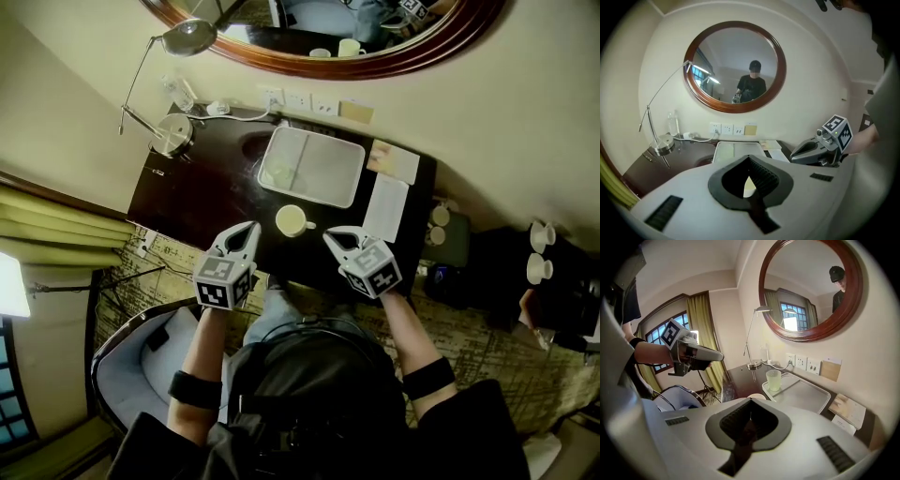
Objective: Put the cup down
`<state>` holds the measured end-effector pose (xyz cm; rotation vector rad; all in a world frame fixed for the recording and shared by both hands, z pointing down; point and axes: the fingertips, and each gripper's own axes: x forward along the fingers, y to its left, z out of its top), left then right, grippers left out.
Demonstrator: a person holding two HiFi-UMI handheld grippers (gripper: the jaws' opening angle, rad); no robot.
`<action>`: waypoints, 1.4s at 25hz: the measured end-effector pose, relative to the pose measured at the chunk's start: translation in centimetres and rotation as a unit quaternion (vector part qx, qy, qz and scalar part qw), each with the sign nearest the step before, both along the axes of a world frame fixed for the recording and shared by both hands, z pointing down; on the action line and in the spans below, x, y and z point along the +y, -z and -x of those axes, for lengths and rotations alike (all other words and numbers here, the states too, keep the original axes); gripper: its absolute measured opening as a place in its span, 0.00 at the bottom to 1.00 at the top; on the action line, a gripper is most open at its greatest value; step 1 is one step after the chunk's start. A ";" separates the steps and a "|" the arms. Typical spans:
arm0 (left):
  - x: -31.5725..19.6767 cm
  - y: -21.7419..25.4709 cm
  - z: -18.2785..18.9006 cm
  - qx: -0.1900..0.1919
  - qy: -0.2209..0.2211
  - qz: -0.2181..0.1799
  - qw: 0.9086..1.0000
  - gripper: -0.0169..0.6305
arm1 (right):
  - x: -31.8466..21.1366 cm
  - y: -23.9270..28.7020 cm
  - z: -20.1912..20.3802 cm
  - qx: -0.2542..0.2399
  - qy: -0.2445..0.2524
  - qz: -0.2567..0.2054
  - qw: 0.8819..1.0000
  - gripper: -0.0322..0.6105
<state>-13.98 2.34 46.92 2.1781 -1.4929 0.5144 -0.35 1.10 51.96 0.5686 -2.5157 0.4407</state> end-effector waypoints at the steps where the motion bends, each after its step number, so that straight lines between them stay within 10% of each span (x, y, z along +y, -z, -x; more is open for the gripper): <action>1: 0.4 -0.1 -0.1 0.001 0.005 0.001 1.000 0.03 | 0.1 -0.2 -0.2 0.001 0.002 -0.002 1.000 0.05; 22: 3.1 -2.3 -0.6 0.013 0.042 0.016 0.999 0.03 | 2.1 -5.6 -0.1 0.024 0.053 0.016 0.998 0.12; 35: 3.7 -7.7 -1.4 -0.002 0.069 0.052 0.996 0.03 | -0.4 -13.3 1.9 0.043 0.099 -0.025 0.994 0.66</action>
